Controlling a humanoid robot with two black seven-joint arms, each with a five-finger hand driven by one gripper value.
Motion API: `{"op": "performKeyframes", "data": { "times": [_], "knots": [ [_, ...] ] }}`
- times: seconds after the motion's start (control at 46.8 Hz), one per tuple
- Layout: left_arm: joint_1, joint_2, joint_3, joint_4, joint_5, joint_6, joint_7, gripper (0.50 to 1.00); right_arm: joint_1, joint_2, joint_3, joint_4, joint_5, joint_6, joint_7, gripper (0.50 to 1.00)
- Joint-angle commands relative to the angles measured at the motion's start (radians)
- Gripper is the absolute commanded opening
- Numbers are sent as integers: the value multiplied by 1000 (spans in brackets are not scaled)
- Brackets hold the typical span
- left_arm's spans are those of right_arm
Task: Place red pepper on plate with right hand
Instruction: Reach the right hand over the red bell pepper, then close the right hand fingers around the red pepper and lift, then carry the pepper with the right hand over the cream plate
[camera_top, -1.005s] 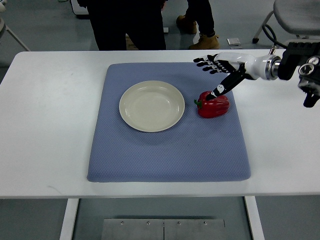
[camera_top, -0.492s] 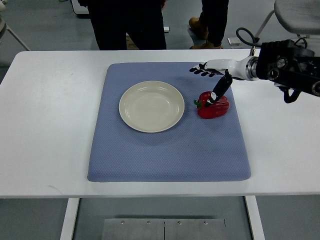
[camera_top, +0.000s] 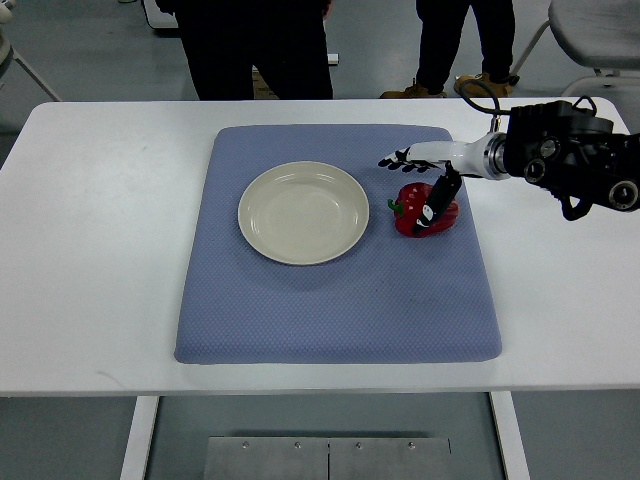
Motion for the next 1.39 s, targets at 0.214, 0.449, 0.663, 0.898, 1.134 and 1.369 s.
{"op": "performKeyframes", "data": {
  "times": [0.214, 0.449, 0.663, 0.898, 1.134, 1.369],
  "knots": [
    [0, 0, 0, 0, 0, 0, 0, 1000, -2, 37, -69, -13, -1, -42, 1, 989],
    [0, 0, 0, 0, 0, 0, 0, 1000, -2, 42, -72, -14, 1, -42, 1, 743],
    [0, 0, 0, 0, 0, 0, 0, 1000, 7, 42, -86, -14, -1, -42, 11, 500],
    [0, 0, 0, 0, 1, 0, 0, 1000, 46, 42, -84, -8, 2, -42, 32, 500],
    [0, 0, 0, 0, 0, 0, 0, 1000, 116, 31, -72, 16, 16, -42, 34, 500],
    [0, 0, 0, 0, 0, 0, 0, 1000, 239, 64, -61, 70, 57, -41, 26, 500]
  ]
}}
